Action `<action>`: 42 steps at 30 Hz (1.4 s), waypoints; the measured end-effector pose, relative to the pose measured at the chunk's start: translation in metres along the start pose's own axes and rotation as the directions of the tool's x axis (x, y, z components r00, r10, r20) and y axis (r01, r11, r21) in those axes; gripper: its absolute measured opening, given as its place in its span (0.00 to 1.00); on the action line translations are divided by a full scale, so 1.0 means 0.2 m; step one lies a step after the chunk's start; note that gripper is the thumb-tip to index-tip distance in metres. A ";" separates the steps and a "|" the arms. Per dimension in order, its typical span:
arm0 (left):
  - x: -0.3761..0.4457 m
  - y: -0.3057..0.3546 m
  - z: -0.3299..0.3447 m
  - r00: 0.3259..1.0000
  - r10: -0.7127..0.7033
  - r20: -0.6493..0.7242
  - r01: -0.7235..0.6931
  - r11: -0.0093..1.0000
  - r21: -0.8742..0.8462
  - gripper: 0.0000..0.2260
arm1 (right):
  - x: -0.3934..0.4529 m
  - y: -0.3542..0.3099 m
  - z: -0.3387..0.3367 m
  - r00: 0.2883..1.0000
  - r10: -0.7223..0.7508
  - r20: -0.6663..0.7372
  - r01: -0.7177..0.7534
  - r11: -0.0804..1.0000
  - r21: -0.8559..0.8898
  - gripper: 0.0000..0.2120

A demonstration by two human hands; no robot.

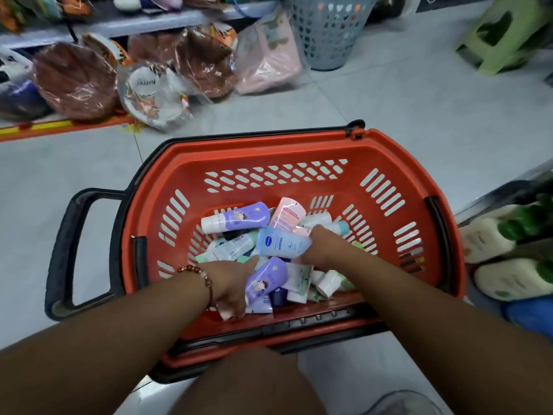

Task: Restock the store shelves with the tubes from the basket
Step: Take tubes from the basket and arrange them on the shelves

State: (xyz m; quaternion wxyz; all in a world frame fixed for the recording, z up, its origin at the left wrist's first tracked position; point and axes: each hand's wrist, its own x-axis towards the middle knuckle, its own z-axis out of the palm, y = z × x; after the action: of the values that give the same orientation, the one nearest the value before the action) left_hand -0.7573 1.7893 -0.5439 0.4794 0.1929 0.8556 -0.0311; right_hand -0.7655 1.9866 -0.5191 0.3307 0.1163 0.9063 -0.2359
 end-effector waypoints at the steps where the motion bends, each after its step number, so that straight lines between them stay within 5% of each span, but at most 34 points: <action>1: -0.02 0.00 0.00 1.000 -0.006 -0.006 0.006 1.000 -0.010 0.50 | -0.05 0.02 -0.03 1.000 0.017 -0.017 -0.016 0.999 0.032 0.26; 5: -0.13 0.01 -0.07 0.996 0.018 -0.089 -0.025 0.996 -0.081 0.26 | -0.31 0.11 -0.20 0.993 -0.037 -0.116 0.057 0.982 0.180 0.10; 8: -0.31 0.04 -0.19 0.974 0.046 -0.224 -0.107 0.958 -0.266 0.15 | -0.54 0.20 -0.33 0.975 -0.003 -0.224 0.075 0.946 0.315 0.13; 11: -0.51 0.14 -0.35 0.922 0.098 -0.375 -0.330 0.706 -0.627 0.11 | -0.80 0.31 -0.45 0.961 0.063 -0.270 0.093 0.845 0.527 0.16; 16: -0.88 0.51 -0.58 0.836 0.251 -0.488 -0.547 0.312 -0.777 0.11 | -1.34 0.52 -0.59 0.985 0.028 -0.171 0.151 0.348 0.925 0.10; 19: -1.09 0.88 -0.62 0.747 0.451 -0.488 -0.623 0.218 -0.751 0.11 | -1.63 0.68 -0.62 0.984 0.017 -0.176 0.176 -0.029 0.984 0.18; 23: -1.29 1.38 -0.48 0.631 0.632 -0.449 -0.664 0.141 -0.734 0.03 | -1.88 0.86 -0.50 0.963 -0.075 -0.260 0.211 -0.389 0.897 0.18; 25: -1.27 1.55 -0.36 0.603 0.673 -0.428 -0.665 0.128 -0.736 0.13 | -1.94 0.97 -0.37 0.946 -0.111 -0.306 0.202 -0.538 0.818 0.26; 31: -1.07 1.96 -0.15 0.629 0.652 -0.424 -0.622 0.095 -0.777 0.30 | -2.12 1.25 -0.20 0.956 -0.130 -0.263 0.143 -0.578 0.804 0.22; 36: -1.07 2.30 -0.02 0.642 0.686 -0.342 -0.509 0.048 -0.860 0.18 | -2.25 1.45 -0.11 0.951 -0.134 -0.278 0.120 -0.669 0.734 0.25; 40: -1.04 2.48 0.06 0.674 0.665 -0.322 -0.492 0.078 -0.867 0.16 | -2.35 1.49 -0.11 0.951 0.152 -0.267 0.306 -0.567 0.765 0.23; 42: -1.01 2.54 0.08 0.675 0.657 -0.336 -0.510 0.086 -0.856 0.17 | -2.36 1.51 -0.10 0.872 0.420 -0.252 0.424 -0.390 0.818 0.21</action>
State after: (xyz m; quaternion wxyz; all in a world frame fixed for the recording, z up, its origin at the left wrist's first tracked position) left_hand -0.4675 2.1944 -0.3167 0.5272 0.2173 0.5358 0.6227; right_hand -0.3100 2.2319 -0.3032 -0.1642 0.3906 0.3323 -0.8426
